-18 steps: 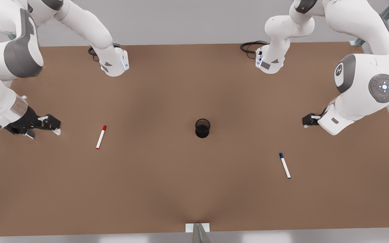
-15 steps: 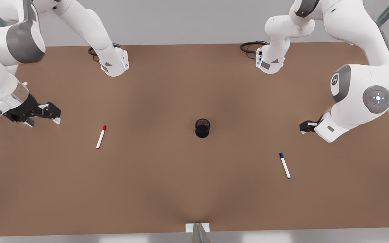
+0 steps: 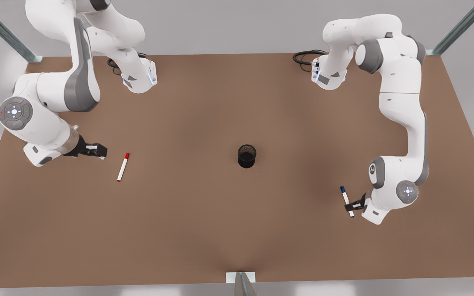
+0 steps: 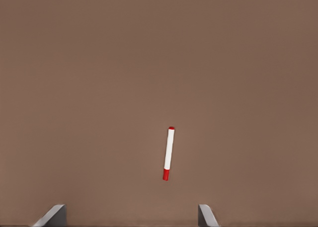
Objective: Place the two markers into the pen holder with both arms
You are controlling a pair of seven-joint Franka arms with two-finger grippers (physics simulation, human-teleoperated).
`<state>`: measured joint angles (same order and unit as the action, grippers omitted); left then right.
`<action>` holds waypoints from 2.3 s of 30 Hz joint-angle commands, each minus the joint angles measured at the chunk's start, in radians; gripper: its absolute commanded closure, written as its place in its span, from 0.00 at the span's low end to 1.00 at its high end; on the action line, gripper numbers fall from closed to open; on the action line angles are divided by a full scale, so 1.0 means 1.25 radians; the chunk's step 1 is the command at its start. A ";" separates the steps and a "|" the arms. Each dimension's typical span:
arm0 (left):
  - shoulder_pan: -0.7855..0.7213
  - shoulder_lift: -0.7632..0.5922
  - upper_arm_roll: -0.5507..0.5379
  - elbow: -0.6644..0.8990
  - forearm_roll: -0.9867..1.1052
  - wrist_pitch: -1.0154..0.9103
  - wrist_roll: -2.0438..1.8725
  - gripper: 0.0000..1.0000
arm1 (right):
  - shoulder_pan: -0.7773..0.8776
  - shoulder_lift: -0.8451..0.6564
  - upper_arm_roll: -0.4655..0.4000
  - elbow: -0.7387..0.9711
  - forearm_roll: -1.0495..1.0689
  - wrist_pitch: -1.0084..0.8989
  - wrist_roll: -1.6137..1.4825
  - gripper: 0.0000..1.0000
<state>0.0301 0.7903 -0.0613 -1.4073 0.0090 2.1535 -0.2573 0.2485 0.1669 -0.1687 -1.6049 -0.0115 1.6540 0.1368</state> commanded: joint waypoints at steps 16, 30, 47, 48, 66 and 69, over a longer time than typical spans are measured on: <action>0.003 0.088 -0.005 0.036 0.068 0.143 -0.097 0.34 | -0.071 0.133 0.043 -0.389 0.078 0.563 -0.021 0.00; -0.001 0.100 -0.002 0.035 0.068 0.165 -0.086 0.55 | -0.131 0.264 0.044 -0.385 0.077 0.642 -0.022 0.27; -0.004 0.091 0.000 0.035 0.066 0.168 -0.041 0.79 | -0.131 0.269 0.044 -0.389 0.077 0.634 -0.033 0.79; -0.003 0.077 -0.001 0.035 0.068 0.143 -0.040 0.79 | -0.131 0.269 0.043 -0.389 0.077 0.634 -0.033 0.79; -0.198 -0.135 -0.017 0.129 0.057 -0.336 -0.127 0.79 | -0.121 0.222 0.045 -0.341 0.074 0.545 -0.030 0.79; -0.298 -0.183 -0.017 0.131 -0.026 -0.340 -0.242 0.79 | -0.120 0.168 0.063 -0.319 0.072 0.514 -0.028 0.79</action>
<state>-0.3215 0.5751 -0.0822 -1.2415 0.0418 1.8017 -0.3874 0.0975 0.3944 -0.0971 -2.0068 0.0954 2.3704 0.0589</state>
